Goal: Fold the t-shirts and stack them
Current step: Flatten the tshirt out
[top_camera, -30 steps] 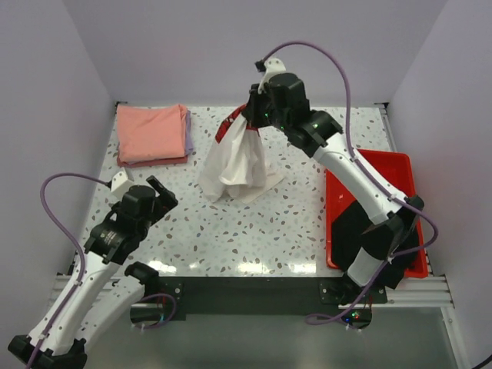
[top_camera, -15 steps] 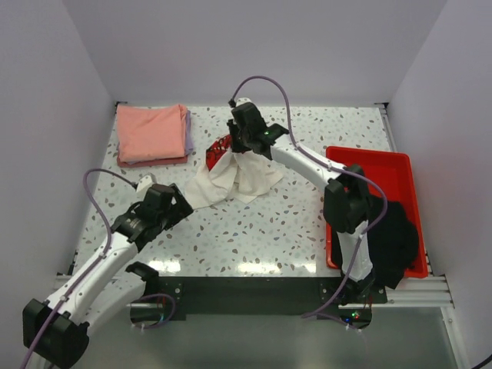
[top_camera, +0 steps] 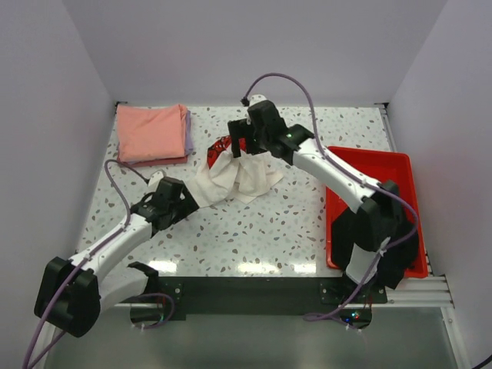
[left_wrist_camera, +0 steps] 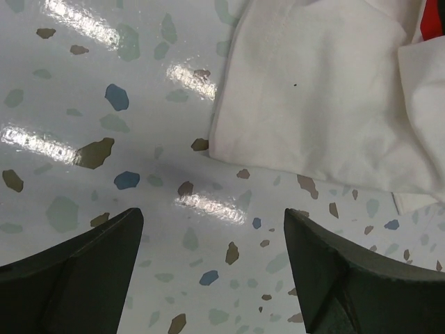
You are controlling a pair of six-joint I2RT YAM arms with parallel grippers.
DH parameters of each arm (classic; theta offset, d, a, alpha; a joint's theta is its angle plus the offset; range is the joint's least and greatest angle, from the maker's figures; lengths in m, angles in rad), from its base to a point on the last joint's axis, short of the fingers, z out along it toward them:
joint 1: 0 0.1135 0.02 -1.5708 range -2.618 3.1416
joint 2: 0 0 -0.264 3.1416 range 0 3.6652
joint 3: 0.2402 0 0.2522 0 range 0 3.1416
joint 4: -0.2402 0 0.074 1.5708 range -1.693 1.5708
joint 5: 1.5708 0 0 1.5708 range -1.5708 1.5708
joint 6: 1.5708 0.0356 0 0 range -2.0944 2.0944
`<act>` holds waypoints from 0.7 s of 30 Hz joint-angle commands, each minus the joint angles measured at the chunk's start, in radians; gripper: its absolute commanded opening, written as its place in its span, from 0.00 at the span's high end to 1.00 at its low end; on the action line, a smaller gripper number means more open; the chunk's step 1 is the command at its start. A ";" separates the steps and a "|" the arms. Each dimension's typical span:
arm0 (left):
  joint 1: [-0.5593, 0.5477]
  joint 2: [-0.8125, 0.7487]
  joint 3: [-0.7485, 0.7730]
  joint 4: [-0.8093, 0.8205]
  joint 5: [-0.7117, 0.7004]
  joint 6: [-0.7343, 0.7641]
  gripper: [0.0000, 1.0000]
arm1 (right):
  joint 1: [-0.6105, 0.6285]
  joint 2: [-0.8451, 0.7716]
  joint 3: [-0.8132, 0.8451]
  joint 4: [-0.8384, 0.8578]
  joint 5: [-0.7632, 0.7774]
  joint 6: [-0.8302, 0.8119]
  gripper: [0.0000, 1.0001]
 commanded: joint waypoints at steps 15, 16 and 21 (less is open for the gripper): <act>0.094 0.296 0.023 0.273 0.097 0.078 0.45 | -0.047 -0.613 -0.659 -0.058 0.273 0.162 0.01; 0.092 0.309 0.024 0.280 0.105 0.080 0.51 | -0.055 -0.621 -0.685 -0.058 0.269 0.165 0.01; 0.092 0.395 0.036 0.354 0.177 0.115 0.80 | -0.082 -0.632 -0.725 -0.037 0.238 0.176 0.01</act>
